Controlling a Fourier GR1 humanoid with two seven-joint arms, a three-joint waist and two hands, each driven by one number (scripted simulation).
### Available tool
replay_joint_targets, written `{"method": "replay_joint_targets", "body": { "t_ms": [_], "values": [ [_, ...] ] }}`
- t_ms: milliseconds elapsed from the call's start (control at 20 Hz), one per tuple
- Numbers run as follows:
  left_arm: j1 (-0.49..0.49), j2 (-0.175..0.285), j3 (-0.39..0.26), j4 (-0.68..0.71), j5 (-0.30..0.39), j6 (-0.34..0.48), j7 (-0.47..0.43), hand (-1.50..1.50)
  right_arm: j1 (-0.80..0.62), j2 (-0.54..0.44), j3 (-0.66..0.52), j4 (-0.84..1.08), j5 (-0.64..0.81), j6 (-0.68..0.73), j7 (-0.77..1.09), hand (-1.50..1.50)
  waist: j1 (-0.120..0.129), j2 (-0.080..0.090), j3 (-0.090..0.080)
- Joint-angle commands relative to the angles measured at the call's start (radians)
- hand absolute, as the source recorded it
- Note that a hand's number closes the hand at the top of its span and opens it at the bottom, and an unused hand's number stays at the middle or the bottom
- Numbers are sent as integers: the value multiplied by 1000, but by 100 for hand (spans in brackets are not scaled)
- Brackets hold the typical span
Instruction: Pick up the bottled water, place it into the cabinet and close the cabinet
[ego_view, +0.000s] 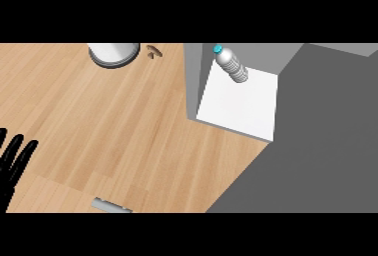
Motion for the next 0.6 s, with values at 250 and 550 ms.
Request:
{"method": "replay_joint_targets", "body": {
  "t_ms": [250,550],
  "values": [
    [1,6,13,21,17,-21,4,-150,-155,117,-8,116,-36,-115,156,150,-13,-4,5],
    [-14,7,29,41,27,-29,2,-150,-359,143,-72,238,-19,-125,280,150,-23,-9,7]
  ]
}}
